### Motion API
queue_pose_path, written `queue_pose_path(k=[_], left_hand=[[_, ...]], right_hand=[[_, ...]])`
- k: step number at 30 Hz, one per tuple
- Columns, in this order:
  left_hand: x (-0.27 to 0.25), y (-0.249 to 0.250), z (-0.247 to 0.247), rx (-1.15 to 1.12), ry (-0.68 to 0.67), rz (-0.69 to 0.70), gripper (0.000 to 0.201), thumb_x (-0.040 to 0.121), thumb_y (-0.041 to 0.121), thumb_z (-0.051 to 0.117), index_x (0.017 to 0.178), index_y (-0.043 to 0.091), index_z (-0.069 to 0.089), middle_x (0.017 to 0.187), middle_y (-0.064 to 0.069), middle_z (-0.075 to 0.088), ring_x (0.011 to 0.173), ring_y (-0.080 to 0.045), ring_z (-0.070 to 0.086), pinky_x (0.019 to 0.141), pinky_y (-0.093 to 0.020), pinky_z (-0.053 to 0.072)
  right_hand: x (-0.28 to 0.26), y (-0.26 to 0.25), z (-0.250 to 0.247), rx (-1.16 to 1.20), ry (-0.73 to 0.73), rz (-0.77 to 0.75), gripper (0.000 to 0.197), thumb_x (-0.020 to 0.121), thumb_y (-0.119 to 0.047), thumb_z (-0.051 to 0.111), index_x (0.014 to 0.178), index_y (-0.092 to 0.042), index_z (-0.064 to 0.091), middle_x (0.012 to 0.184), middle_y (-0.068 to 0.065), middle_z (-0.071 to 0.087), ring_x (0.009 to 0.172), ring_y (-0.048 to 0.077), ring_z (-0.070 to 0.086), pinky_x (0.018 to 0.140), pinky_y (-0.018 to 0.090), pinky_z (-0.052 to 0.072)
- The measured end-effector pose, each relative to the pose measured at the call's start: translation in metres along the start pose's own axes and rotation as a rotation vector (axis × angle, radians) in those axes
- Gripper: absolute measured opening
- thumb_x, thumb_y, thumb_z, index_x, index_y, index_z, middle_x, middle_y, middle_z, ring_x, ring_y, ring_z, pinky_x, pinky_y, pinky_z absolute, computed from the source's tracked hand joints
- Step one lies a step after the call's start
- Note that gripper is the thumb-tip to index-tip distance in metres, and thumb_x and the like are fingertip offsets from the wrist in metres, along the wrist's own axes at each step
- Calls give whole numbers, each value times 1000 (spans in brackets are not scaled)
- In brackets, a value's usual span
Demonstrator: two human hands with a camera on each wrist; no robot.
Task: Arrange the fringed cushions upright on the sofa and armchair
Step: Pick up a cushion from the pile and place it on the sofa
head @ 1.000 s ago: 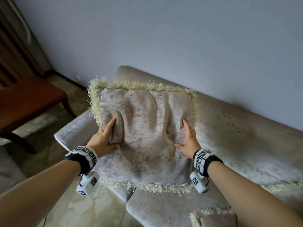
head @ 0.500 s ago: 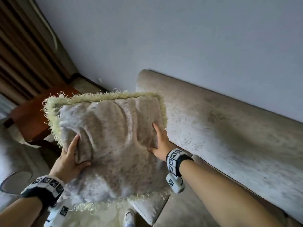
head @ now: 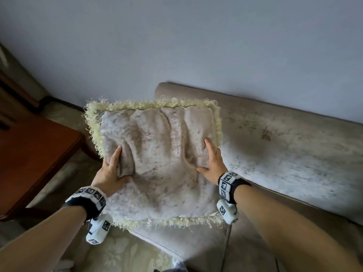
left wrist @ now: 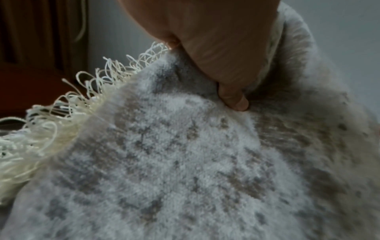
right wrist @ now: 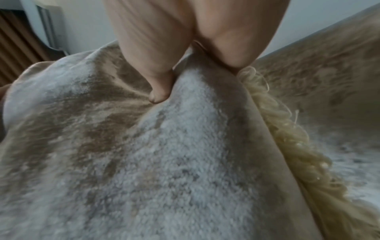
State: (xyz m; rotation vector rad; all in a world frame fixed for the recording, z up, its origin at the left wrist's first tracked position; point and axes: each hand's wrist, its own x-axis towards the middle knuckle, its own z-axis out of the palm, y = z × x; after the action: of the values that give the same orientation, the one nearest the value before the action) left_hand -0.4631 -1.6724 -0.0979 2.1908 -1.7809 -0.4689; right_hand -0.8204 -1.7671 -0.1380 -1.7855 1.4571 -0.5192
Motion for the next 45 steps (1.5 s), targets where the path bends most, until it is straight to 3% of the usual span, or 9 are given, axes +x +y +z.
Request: queue_pose_path(k=[5, 14, 21, 24, 28, 33, 36, 40, 45], left_hand=[[44, 10, 18, -77, -55, 144, 132, 63, 37, 87, 137, 60, -20, 144, -27, 29, 119, -48, 46, 93, -54, 48], [100, 67, 69, -79, -123, 204, 115, 70, 32, 83, 152, 22, 4, 148, -31, 23, 131, -49, 34, 101, -52, 38], [176, 55, 133, -79, -206, 249, 118, 69, 41, 82, 147, 47, -5, 149, -32, 21, 132, -52, 34, 98, -55, 43], [209, 44, 164, -66, -237, 284, 113, 68, 38, 83, 150, 34, 6, 150, -31, 25, 137, -50, 27, 102, -54, 39], [243, 26, 205, -158, -234, 291, 104, 63, 31, 88, 147, 25, 27, 136, -23, 39, 118, -45, 50, 88, -48, 51], [260, 2, 266, -215, -195, 237, 96, 55, 21, 92, 126, 33, 28, 117, -25, 45, 93, -48, 58, 78, -53, 53], [264, -13, 304, -253, -226, 174, 91, 53, 11, 93, 118, 27, 30, 116, -33, 44, 92, -53, 56, 79, -55, 51], [282, -35, 344, -275, -261, 62, 69, 54, 29, 87, 108, 29, 44, 113, -21, 55, 87, -34, 62, 79, -45, 54], [281, -32, 359, -317, -229, 10, 54, 49, 44, 67, 93, 30, 40, 99, -18, 56, 75, -31, 61, 69, -36, 50]], right_hand=[[3, 16, -20, 1, 72, 80, 111, 81, -14, 77, 150, -47, -3, 150, 7, 19, 140, 27, 27, 113, 42, 26], [6, 72, -48, -15, 206, 150, 115, 80, -11, 77, 148, -49, -7, 161, -11, -2, 148, 18, 10, 119, 43, 14], [27, 111, -24, 47, 300, 324, 113, 77, -9, 79, 147, -52, 2, 158, 1, 10, 145, 24, 19, 117, 41, 19], [46, 129, 2, 66, 345, 400, 107, 78, -7, 78, 149, -47, 9, 156, 2, 16, 142, 23, 25, 116, 40, 27], [70, 161, 34, 112, 421, 424, 99, 76, 1, 74, 142, -49, 19, 152, -2, 21, 134, 16, 30, 105, 30, 34], [91, 213, 76, 83, 489, 534, 83, 75, 6, 74, 140, -22, 31, 135, -6, 30, 121, 11, 35, 102, 28, 32], [107, 243, 96, 54, 513, 575, 76, 81, 5, 68, 132, -32, 24, 131, -4, 32, 117, 17, 44, 93, 31, 41], [125, 269, 118, 30, 601, 574, 70, 82, 1, 63, 119, -39, 20, 125, 10, 39, 73, 15, 54, 74, 42, 54], [130, 283, 131, 31, 669, 504, 72, 77, 4, 66, 116, -38, 21, 118, 7, 36, 74, 24, 56, 68, 38, 52]])
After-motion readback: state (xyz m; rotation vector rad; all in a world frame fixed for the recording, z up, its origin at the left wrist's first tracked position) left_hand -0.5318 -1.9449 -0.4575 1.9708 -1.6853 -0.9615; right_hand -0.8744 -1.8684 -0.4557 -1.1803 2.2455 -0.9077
